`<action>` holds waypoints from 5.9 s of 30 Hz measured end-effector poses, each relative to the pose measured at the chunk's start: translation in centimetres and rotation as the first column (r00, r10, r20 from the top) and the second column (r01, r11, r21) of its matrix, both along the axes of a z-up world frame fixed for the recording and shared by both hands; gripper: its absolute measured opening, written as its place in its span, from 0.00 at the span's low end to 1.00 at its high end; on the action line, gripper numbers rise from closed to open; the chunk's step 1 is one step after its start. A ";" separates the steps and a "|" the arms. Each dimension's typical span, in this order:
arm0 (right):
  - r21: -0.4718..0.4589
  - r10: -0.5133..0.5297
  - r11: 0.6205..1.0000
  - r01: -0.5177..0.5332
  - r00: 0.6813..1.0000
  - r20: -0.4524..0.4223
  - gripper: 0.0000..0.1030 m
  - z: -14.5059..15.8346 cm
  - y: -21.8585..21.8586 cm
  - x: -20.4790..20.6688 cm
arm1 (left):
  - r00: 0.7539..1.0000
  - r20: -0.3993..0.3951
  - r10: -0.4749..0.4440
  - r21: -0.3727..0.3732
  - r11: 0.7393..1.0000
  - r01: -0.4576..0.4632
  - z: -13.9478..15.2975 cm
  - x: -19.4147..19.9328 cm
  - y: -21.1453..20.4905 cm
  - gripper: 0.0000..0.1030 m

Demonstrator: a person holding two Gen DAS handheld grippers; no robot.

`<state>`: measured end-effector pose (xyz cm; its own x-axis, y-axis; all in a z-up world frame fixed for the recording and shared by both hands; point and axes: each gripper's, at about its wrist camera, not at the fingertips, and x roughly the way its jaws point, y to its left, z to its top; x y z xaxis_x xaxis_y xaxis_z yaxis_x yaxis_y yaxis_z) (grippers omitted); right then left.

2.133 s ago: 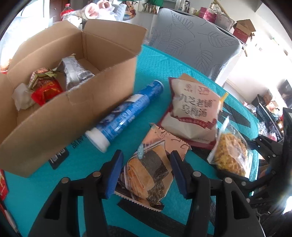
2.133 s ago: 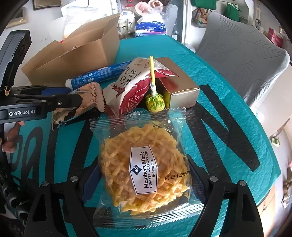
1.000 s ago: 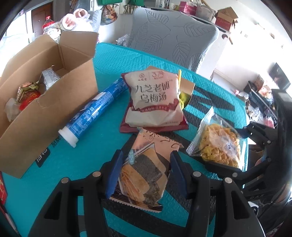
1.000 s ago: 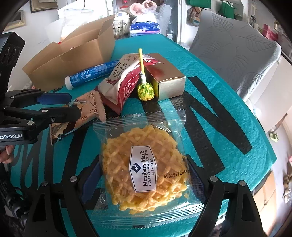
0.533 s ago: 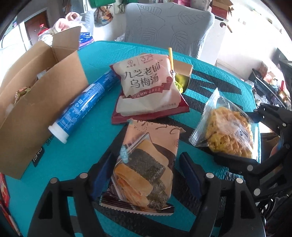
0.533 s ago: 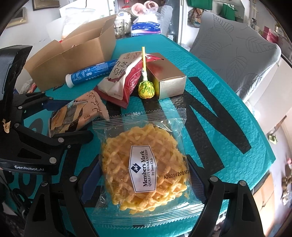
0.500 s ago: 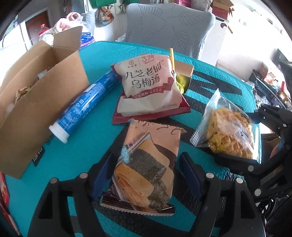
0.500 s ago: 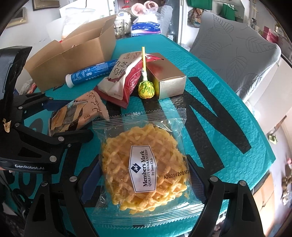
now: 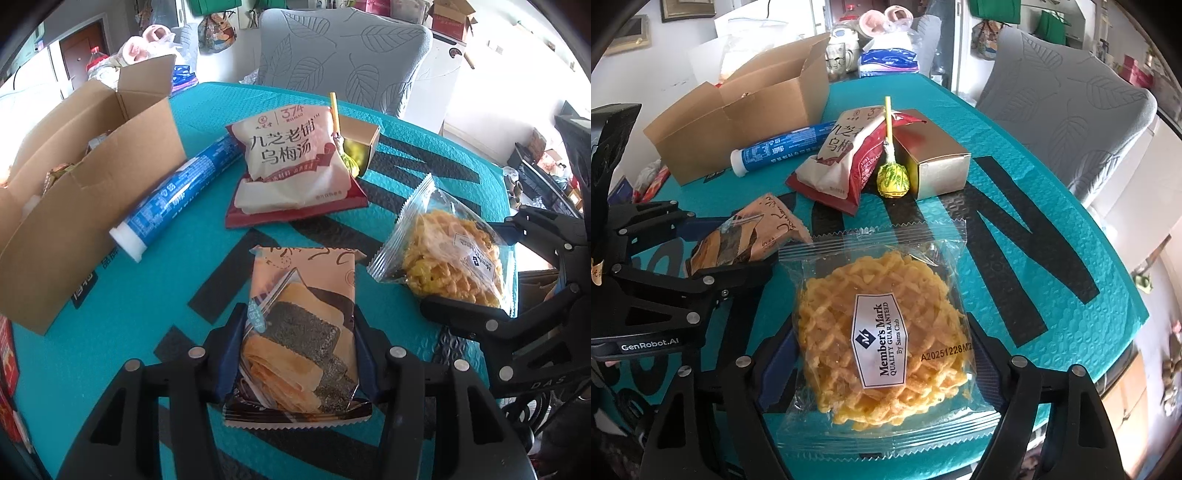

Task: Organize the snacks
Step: 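Lift the seaweed bag with the left tool while the right tool lifts the waffle, then carry the seaweed bag and waffle over the cardboard box with both tools, then open both tools to drop the seaweed bag and waffle into the box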

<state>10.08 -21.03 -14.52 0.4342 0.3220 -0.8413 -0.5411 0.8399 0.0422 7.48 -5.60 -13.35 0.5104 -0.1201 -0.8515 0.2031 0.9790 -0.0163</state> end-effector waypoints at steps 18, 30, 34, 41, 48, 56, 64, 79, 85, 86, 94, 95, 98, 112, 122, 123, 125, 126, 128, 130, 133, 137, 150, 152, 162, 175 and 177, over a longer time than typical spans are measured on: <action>-0.011 0.049 0.999 -0.049 0.999 0.003 0.84 -0.2 0.4 -3.1 | 0.998 -0.017 0.052 0.008 0.999 -0.052 -0.3 -2.6 -0.6 0.51; -0.016 0.053 0.998 -0.052 0.996 0.069 0.79 -0.4 0.5 -3.8 | 0.999 0.015 0.049 0.016 0.999 -0.050 -0.3 -2.9 -0.8 0.51; 0.002 0.046 0.999 -0.046 0.996 0.073 0.75 -0.3 0.3 -4.0 | 0.998 0.012 0.055 0.011 0.998 -0.055 -0.2 -3.1 -0.8 0.50; 0.095 0.068 0.993 -0.071 0.997 0.037 0.74 0.2 0.1 -4.6 | 0.998 0.019 0.065 -0.020 0.998 -0.065 0.4 -4.0 -0.5 0.50; 0.121 0.098 0.988 -0.100 0.995 0.022 0.74 0.7 1.2 -4.6 | 0.992 0.034 0.122 -0.045 0.992 -0.120 1.3 -5.1 1.1 0.50; 0.139 0.178 0.973 -0.186 0.982 0.066 0.74 2.4 3.7 -5.4 | 0.974 0.090 0.209 -0.048 0.977 -0.206 3.3 -6.9 3.7 0.50; 0.170 0.254 0.947 -0.274 0.958 0.131 0.74 5.1 6.7 -5.8 | 0.944 0.175 0.278 -0.046 0.961 -0.274 6.1 -8.8 6.1 0.50; 0.209 0.319 0.900 -0.384 0.904 0.284 0.74 11.1 10.7 -5.8 | 0.885 0.334 0.325 -0.054 0.944 -0.326 11.5 -9.1 9.1 0.50; 0.222 0.318 0.888 -0.402 0.887 0.335 0.74 13.6 11.4 -4.3 | 0.859 0.396 0.324 -0.074 0.944 -0.322 13.7 -7.8 10.2 0.50; 0.223 0.317 0.887 -0.404 0.884 0.342 0.74 14.0 11.5 -4.0 | 0.856 0.404 0.323 -0.075 0.944 -0.320 14.1 -7.5 10.4 0.50; 0.217 0.309 0.882 -0.419 0.860 0.406 0.74 16.9 13.0 -1.3 | 0.817 0.480 0.321 -0.086 0.944 -0.320 16.8 -5.0 12.0 0.50; 0.217 0.309 0.881 -0.421 0.858 0.411 0.74 17.2 13.1 -0.9 | 0.813 0.485 0.322 -0.086 0.943 -0.322 17.0 -4.7 12.2 0.50; 0.208 0.314 0.877 -0.433 0.845 0.432 0.74 18.2 13.9 0.2 | 0.799 0.502 0.330 -0.073 0.937 -0.341 17.7 -3.3 12.8 0.50; 0.206 0.339 0.855 -0.477 0.813 0.474 0.74 20.7 17.7 6.7 | 0.736 0.559 0.381 -0.120 0.916 -0.383 19.7 2.9 17.3 0.50; 0.266 0.348 0.835 -0.482 0.837 0.422 0.74 18.5 21.4 12.2 | 0.733 0.528 0.428 -0.121 0.893 -0.434 17.6 7.5 21.2 0.50; 0.273 0.349 0.833 -0.481 0.841 0.414 0.74 18.1 21.7 12.6 | 0.737 0.519 0.433 -0.119 0.891 -0.439 17.2 7.8 21.5 0.50; 0.277 0.354 0.835 -0.476 0.849 0.392 0.74 17.1 22.4 13.3 | 0.743 0.500 0.445 -0.117 0.885 -0.451 16.4 8.5 22.1 0.50; 0.270 0.359 0.838 -0.474 0.852 0.382 0.74 16.7 22.8 13.6 | 0.746 0.489 0.451 -0.116 0.882 -0.457 15.9 8.9 22.4 0.50; 0.253 0.351 0.856 -0.451 0.866 0.357 0.74 16.1 23.4 14.1 | 0.761 0.451 0.466 -0.111 0.876 -0.470 15.0 9.8 22.8 0.50; 0.249 0.337 0.868 -0.430 0.877 0.341 0.74 15.4 23.6 14.4 | 0.773 0.417 0.477 -0.101 0.870 -0.482 14.0 10.6 23.0 0.50; 0.243 0.332 0.881 -0.406 0.896 0.294 0.74 14.0 24.1 15.5 | 0.784 0.384 0.488 -0.080 0.863 -0.499 12.7 11.5 23.3 0.50; 0.215 0.325 0.904 -0.370 0.920 0.220 0.74 11.7 24.8 16.9 | 0.791 0.336 0.512 -0.064 0.850 -0.523 11.1 12.7 23.7 0.50; 0.127 0.277 0.947 -0.294 0.952 0.134 0.76 8.6 25.8 18.7 | 0.816 0.175 0.551 -0.020 0.830 -0.557 7.0 15.5 25.0 0.51; 0.120 0.274 0.951 -0.286 0.956 0.108 0.77 8.2 26.1 18.9 | 0.813 0.130 0.568 -0.021 0.821 -0.570 6.3 15.9 25.5 0.51; 0.096 0.251 0.960 -0.264 0.959 0.130 0.86 8.4 25.9 18.9 | 0.820 0.040 0.571 -0.063 0.820 -0.569 5.5 16.2 26.2 0.52; 0.091 0.215 0.968 -0.234 0.960 0.180 0.86 10.1 24.7 18.1 | 0.807 0.121 0.577 -0.029 0.815 -0.579 7.7 15.0 25.0 0.52; 0.099 0.204 0.969 -0.225 0.961 0.189 0.86 10.5 24.2 17.9 | 0.816 0.139 0.562 -0.032 0.826 -0.563 8.3 14.8 24.5 0.52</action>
<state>28.00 3.21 -3.97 0.4819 0.5160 -0.7082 -0.7157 0.6981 0.0217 22.25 18.95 -5.08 0.5968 0.2320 -0.7681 -0.3835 0.9233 -0.0192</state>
